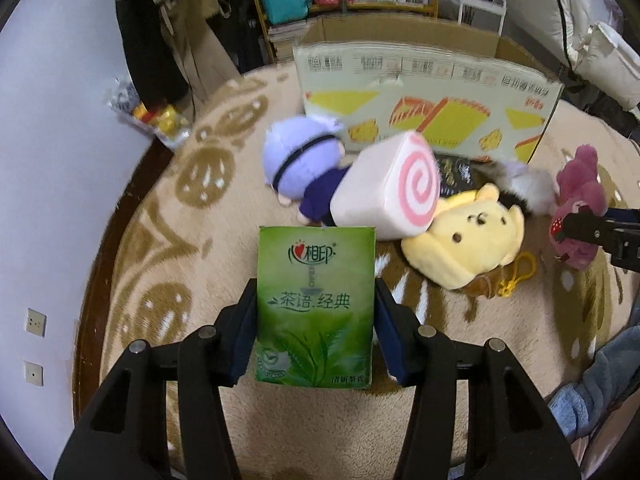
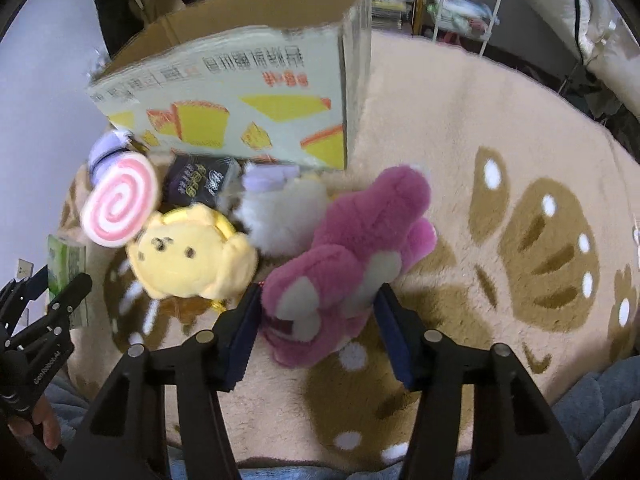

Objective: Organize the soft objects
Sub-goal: 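Lift the green tissue pack with the left tool while the right tool lifts the pink bear toward the box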

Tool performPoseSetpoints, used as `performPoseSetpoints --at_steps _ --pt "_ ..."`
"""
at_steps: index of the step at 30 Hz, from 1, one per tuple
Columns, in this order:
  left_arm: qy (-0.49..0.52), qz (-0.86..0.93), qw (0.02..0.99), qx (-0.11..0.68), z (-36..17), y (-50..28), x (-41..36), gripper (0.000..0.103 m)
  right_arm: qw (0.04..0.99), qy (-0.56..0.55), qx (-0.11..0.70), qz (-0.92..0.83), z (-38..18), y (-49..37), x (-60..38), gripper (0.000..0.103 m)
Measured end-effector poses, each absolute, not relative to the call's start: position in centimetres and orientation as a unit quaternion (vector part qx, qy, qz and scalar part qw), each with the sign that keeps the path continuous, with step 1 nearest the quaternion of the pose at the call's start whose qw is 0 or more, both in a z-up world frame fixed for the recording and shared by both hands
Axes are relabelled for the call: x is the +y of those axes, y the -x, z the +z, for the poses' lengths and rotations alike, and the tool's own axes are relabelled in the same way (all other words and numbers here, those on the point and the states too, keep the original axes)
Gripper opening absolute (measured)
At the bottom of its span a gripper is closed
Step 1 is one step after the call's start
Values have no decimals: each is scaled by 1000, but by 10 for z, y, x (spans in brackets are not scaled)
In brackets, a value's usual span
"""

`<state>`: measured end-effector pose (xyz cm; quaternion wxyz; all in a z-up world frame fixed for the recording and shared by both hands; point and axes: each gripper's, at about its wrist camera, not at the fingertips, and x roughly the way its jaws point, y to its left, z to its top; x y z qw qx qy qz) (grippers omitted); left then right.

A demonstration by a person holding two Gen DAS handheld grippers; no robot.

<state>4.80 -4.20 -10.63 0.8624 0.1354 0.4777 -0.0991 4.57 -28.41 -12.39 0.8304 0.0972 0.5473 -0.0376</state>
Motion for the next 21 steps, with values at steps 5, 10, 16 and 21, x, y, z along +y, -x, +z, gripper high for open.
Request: performPoseSetpoints --at_steps 5,10,16,21 --pt "-123 -90 895 420 -82 -38 -34 53 871 -98 481 -10 -87 -17 -272 60" --pt "-114 -78 921 365 -57 -29 -29 53 915 -67 397 -4 -49 7 -252 60" --pt "-108 -88 943 301 -24 -28 -31 53 948 -39 316 -13 -18 21 -236 60" --pt "-100 -82 961 244 4 -18 -35 53 958 -45 283 -14 2 18 -239 60"
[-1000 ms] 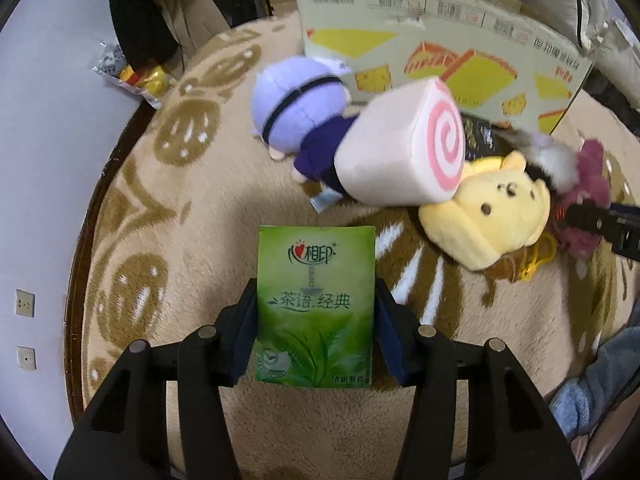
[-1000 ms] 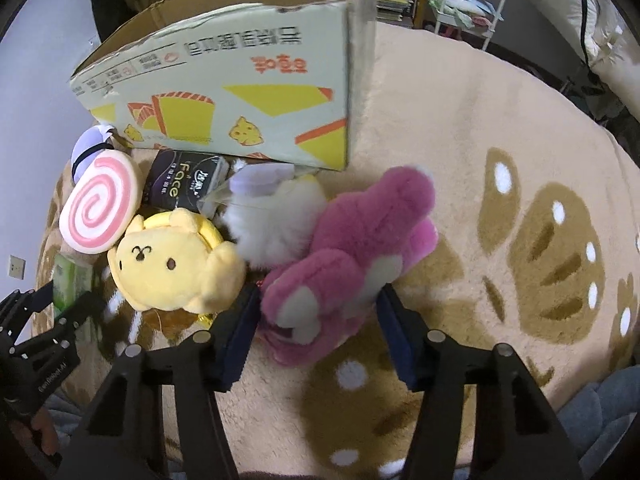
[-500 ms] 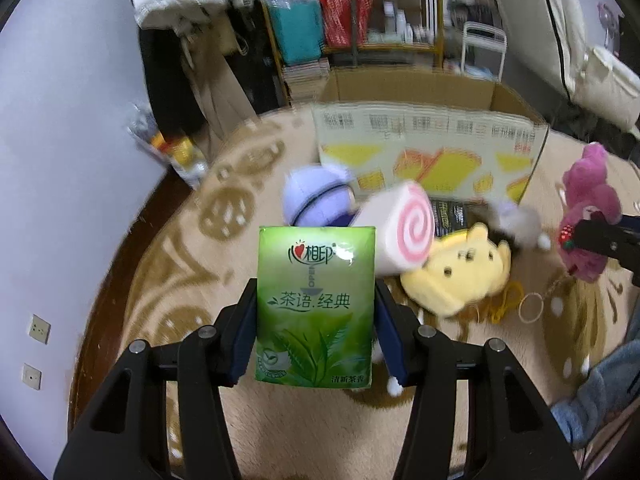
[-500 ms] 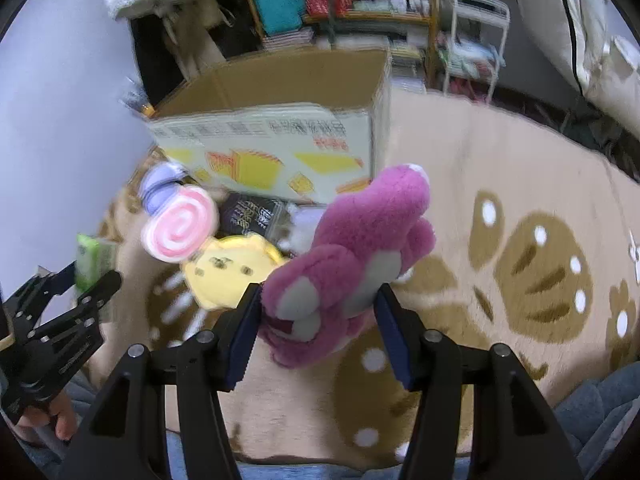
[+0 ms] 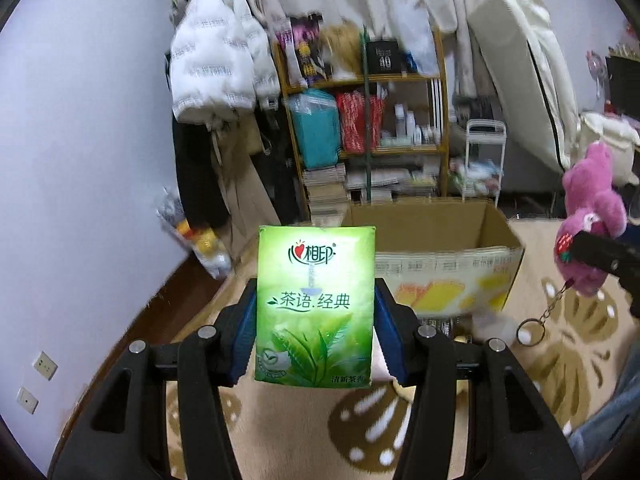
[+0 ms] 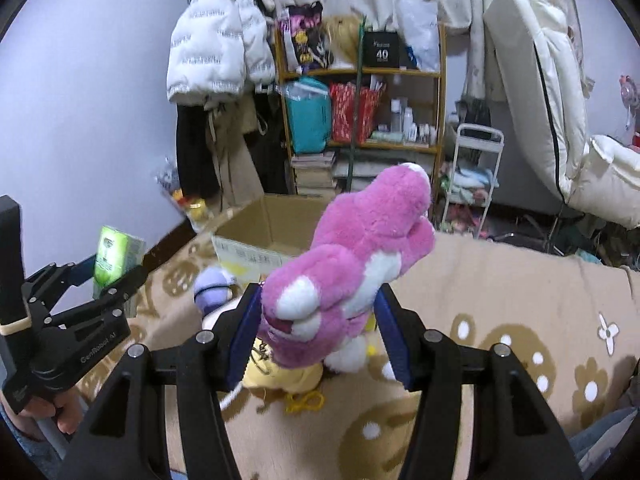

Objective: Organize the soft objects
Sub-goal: 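Lift the green tissue pack with the left tool while the right tool lifts the pink bear toward the box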

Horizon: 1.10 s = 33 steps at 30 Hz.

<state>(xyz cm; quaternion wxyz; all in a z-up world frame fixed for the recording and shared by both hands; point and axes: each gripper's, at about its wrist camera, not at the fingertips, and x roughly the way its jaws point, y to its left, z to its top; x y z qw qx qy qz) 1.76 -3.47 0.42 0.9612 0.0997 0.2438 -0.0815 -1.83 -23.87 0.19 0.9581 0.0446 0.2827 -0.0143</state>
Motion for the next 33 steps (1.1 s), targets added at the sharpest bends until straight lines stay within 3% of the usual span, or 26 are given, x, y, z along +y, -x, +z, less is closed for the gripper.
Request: performPoseSetpoints --at_steps 21,33 --pt "-105 -106 971 185 80 -58 -61 53 975 -40 216 -29 54 -14 -250 60" --pt "-95 -103 969 203 53 -106 -78 53 975 -58 215 -8 37 -62 -265 61"
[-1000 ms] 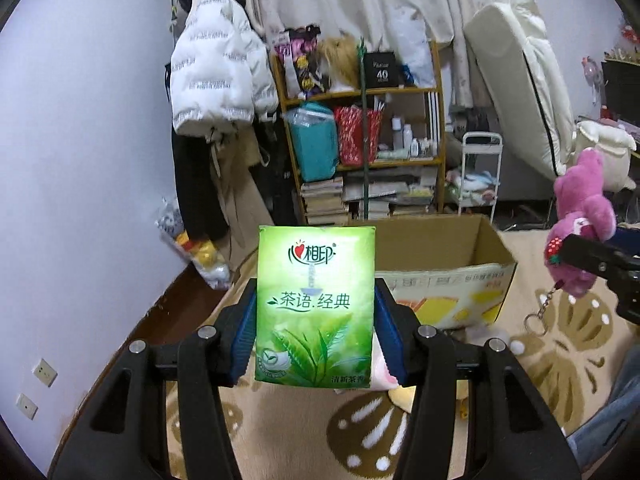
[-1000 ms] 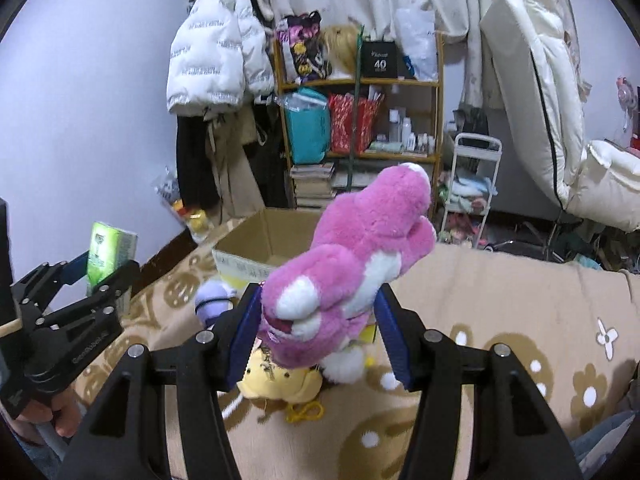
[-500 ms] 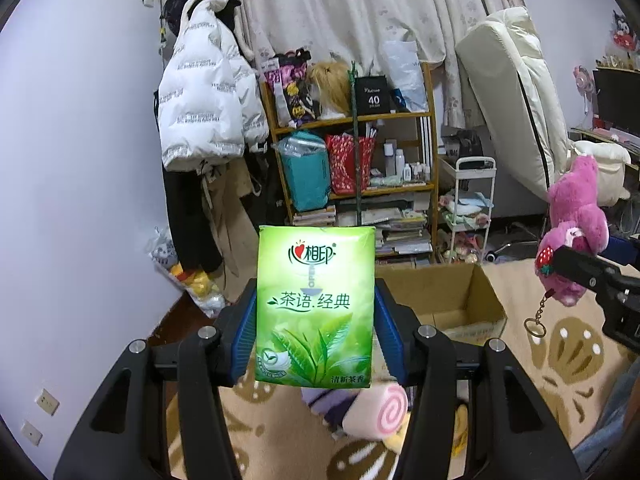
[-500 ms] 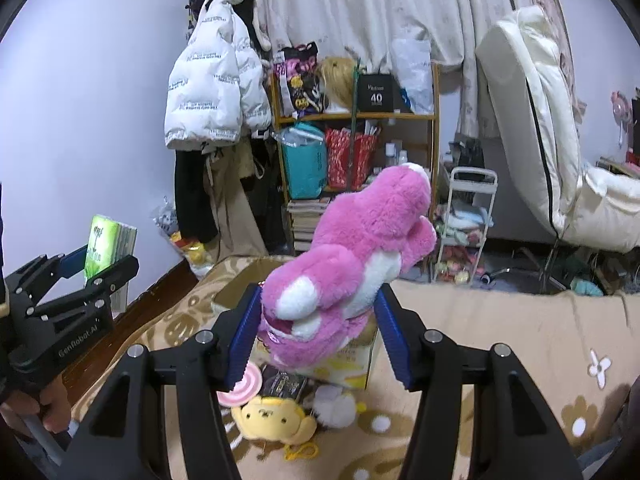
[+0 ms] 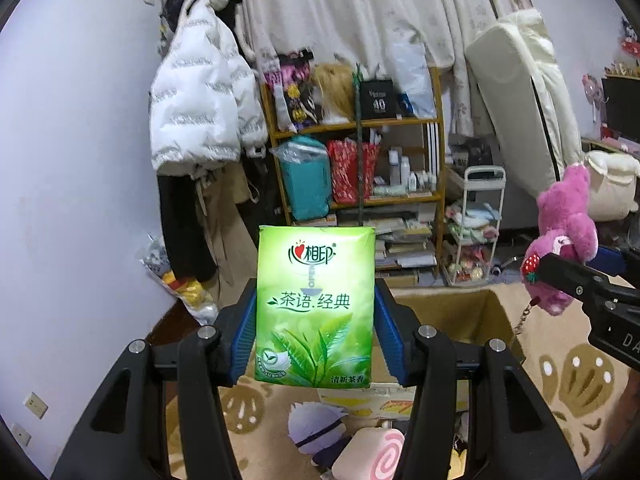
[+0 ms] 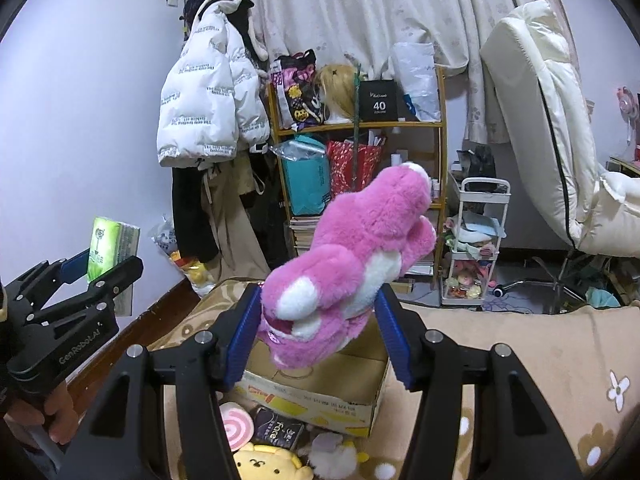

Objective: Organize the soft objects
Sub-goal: 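Lift the green tissue pack with the left tool while the right tool lifts the pink bear toward the box, then open the left tool over the box dropping the tissue pack while the right tool releases the pink bear inside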

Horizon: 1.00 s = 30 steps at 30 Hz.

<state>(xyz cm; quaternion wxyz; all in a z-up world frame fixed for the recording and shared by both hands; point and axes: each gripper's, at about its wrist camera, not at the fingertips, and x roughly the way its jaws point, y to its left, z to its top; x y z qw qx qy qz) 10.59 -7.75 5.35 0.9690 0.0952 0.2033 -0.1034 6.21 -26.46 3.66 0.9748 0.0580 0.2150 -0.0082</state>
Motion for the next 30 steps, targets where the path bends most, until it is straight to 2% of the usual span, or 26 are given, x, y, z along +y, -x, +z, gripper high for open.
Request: performPoseSetpoints --at_steps 12,26,30 --pt "-111 -136 946 272 -1 -150 -99 53 963 -83 258 -2 -11 -97 -276 62" --pt "-130 -158 922 330 -34 -174 -122 54 950 -94 296 12 -41 -124 -286 64" --pt "-136 -143 924 328 -33 -172 -124 71 946 -90 310 12 -47 -125 -285 64"
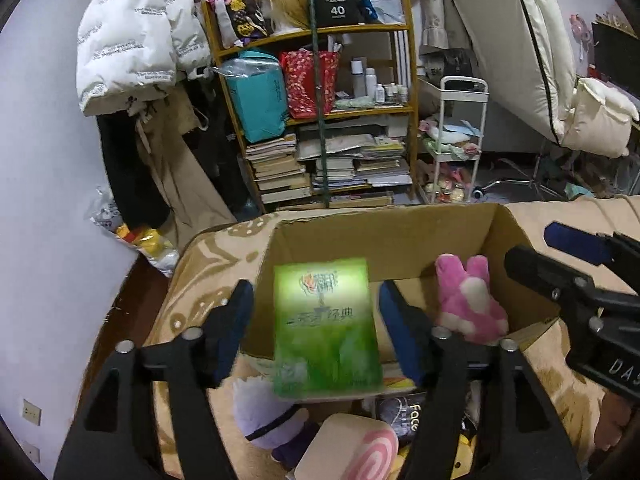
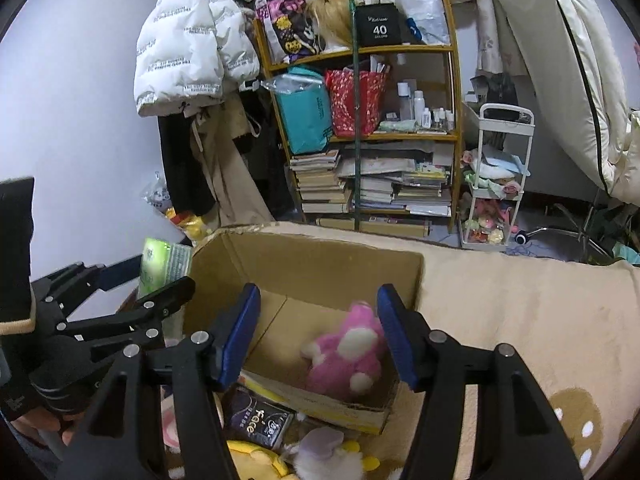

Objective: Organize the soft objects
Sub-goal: 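Open the left tool over the box dropping the tissue pack while the right tool releases the pink bear inside, then withdraw both tools from the box back toward the plush pile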

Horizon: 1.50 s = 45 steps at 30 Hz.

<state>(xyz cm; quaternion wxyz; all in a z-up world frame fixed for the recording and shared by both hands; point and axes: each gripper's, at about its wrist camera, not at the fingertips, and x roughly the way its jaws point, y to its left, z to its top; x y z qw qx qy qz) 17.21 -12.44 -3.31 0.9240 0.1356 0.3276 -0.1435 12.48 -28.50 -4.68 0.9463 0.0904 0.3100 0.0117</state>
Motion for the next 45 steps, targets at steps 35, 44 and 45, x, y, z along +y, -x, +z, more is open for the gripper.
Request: performPoseSetpoints --at_steps 35,44,45 --pt "-155 -120 893 405 -43 -88 -74 96 935 -86 344 -6 -50 -55 -270 102" --pt "-144 -121 889 417 -60 -90 -67 96 921 -92 378 -11 -69 -58 -269 102" --pt "-148 -123 888 418 -62 -92 -67 96 920 -91 380 -13 -70 -59 -269 102"
